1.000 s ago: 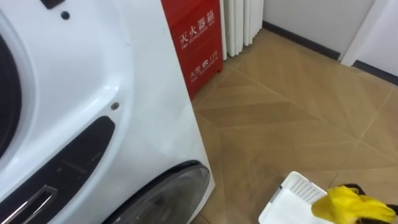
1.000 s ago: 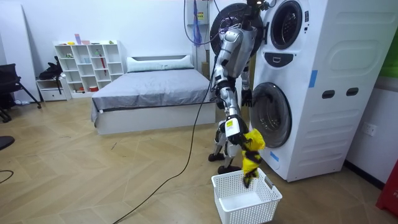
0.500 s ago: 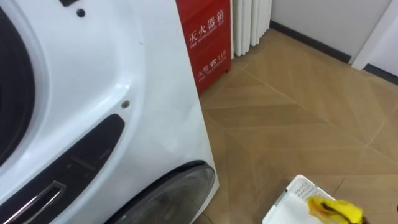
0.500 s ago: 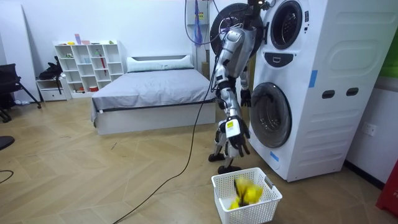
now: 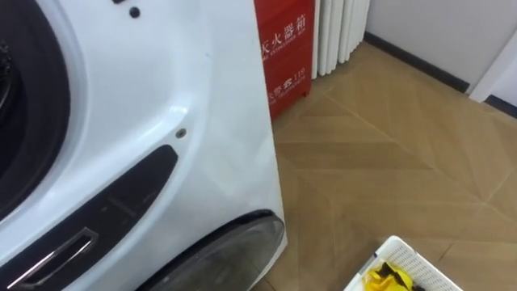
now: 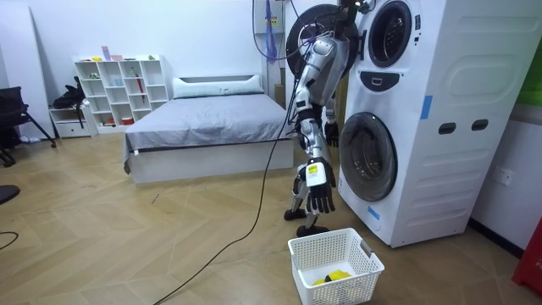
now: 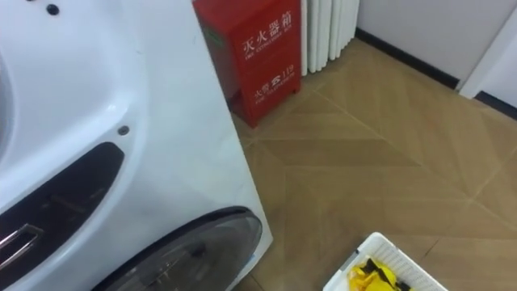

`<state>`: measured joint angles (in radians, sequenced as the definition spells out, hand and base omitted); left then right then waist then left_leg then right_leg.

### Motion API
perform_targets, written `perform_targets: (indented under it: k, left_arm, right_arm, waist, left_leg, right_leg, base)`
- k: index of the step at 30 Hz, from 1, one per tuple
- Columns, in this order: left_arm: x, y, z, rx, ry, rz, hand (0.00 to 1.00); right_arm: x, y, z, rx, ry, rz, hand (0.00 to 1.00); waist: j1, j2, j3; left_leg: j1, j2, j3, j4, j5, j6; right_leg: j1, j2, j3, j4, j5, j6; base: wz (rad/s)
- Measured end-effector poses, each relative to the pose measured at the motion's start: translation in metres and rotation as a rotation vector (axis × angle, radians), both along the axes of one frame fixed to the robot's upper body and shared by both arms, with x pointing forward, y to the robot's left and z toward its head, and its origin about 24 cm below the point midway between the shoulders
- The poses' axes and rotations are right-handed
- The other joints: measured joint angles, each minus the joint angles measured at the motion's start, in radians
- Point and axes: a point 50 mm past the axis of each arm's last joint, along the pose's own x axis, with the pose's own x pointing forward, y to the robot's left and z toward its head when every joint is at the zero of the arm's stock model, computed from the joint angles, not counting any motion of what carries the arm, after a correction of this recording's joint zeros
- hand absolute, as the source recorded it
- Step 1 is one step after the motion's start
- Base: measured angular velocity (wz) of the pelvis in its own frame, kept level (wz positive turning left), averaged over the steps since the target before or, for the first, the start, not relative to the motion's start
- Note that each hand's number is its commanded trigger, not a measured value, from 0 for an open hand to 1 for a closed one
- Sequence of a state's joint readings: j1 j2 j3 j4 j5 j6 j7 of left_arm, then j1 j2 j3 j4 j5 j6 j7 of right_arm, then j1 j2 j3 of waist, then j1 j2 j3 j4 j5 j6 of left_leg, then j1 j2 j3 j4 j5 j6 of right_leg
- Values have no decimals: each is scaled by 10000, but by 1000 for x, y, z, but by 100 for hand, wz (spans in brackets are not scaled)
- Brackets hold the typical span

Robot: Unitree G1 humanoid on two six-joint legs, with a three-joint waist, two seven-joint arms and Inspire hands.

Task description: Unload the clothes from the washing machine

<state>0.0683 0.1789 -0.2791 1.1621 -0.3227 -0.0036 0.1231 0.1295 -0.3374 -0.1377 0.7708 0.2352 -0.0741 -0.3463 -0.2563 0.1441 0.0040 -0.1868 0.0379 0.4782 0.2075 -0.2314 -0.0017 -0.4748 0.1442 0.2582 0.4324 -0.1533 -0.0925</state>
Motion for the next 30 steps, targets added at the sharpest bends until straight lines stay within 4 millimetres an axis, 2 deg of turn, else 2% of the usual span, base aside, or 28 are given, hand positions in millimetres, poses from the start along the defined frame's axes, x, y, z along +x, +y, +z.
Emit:
perform_targets:
  k: [4, 7, 9, 10, 11, 13, 15, 16, 17, 19, 21, 22, 23, 27, 30]
  left_arm:
    - [-2, 2, 0, 0, 72, -2, 0]
    - [-6, 3, 0, -125, 149, -55, 0]
    - [-10, 4, -1, -204, 215, -45, 0]
    - [-11, 5, -1, -246, 238, -67, 0]
    - [-14, 5, -1, -338, 283, -61, 0]
    - [-18, 5, -1, -427, 333, 53, 0]
    - [-22, 5, -2, -403, 376, 124, 0]
    - [-23, 5, -1, -389, 372, 142, 0]
    - [-24, 4, -1, -382, 318, 186, 0]
    - [-23, 3, -1, -416, 249, 383, 0]
    - [-24, 3, -1, -315, 241, 518, 0]
    - [-23, 3, -1, -289, 227, 503, 0]
    - [-22, 4, -1, -255, 172, 581, 0]
    - [-23, 5, -1, -42, 189, 787, 0]
    - [-26, 4, -1, 147, 254, 1005, 0]
  right_arm:
    - [-7, 0, -2, 113, 98, -171, 0]
    - [-22, -2, -7, 258, 428, -407, 0]
    - [-32, 1, -12, 526, 714, -306, 0]
    - [-35, 1, -15, 648, 842, -277, 0]
    - [-45, 2, -21, 943, 1218, -322, 0]
    - [-63, 5, -31, 1486, 1787, -625, 0]
    - [-80, 19, -44, 2175, 2342, -922, 0]
    - [-84, 24, -48, 2396, 2547, -924, 0]
    - [-88, 33, -54, 2854, 2787, -824, 0]
    - [-93, 46, -62, 3474, 3088, -706, 0]
    - [-95, 60, -69, 4087, 3410, -462, 0]
    - [-95, 64, -70, 4210, 3419, -378, 0]
    - [-92, 71, -72, 4437, 3495, -111, 0]
    - [-89, 84, -76, 4941, 3748, 516, 0]
    - [-94, 87, -78, 5189, 3953, 602, 0]
  waist:
    - [52, -7, -10]
    - [69, -13, -26]
    - [156, -44, -24]
    - [158, -93, 5]
    - [167, -173, 32]
    - [271, -184, 20]
    - [479, -227, 12]
    - [508, -250, 27]
    - [632, -323, 1]
    - [801, -463, 2]
    - [1179, -772, -58]
    - [1239, -853, -76]
    - [1311, -1035, -48]
    - [1613, -1258, -67]
    - [1817, -1275, -50]
  left_leg:
    - [28, 12, -162, -5, 7, -11]
    - [283, 8, -401, -20, 33, -55]
    - [496, 23, -542, -26, 44, -71]
    - [579, 23, -590, -32, 46, -73]
    - [724, 26, -751, -46, 49, -79]
    - [983, 52, -860, -90, 79, -120]
    - [1232, 54, -1324, -107, 92, -132]
    - [1287, 55, -1379, -107, 92, -132]
    - [1357, 55, -1506, -112, 98, -133]
    - [1572, 57, -1762, -159, 104, -131]
    - [1856, 20, -2202, -288, 111, -134]
    - [1870, 22, -2292, -289, 111, -134]
    - [1929, 22, -2400, -290, 111, -135]
    - [2059, 18, -2867, -325, 110, -134]
    - [2256, -5, -3067, -446, 110, -134]
  right_leg:
    - [116, -69, -235, -34, -47, -32]
    - [518, -205, -607, -90, -191, -97]
    - [842, -268, -832, -195, -251, -134]
    - [948, -298, -916, -200, -291, -144]
    - [1194, -348, -1097, -270, -338, -160]
    - [1633, -400, -1337, -532, -343, -170]
    - [2094, -485, -1669, -780, -372, -197]
    - [2171, -501, -1743, -845, -376, -196]
    - [2342, -528, -1854, -957, -376, -196]
    - [2693, -567, -2096, -1191, -370, -202]
    - [3049, -595, -2287, -1327, -425, -212]
    - [3122, -602, -2360, -1405, -423, -214]
    - [3285, -626, -2499, -1506, -423, -215]
    - [3907, -675, -2963, -2180, -320, -185]
    - [4341, -698, -3187, -2543, -255, -163]
  base:
    - [22]
    - [38]
    - [29]
    - [38]
    - [50]
    - [45]
    - [39]
    - [38]
    - [33]
    - [36]
    - [30]
    - [33]
    - [44]
    - [39]
    - [26]
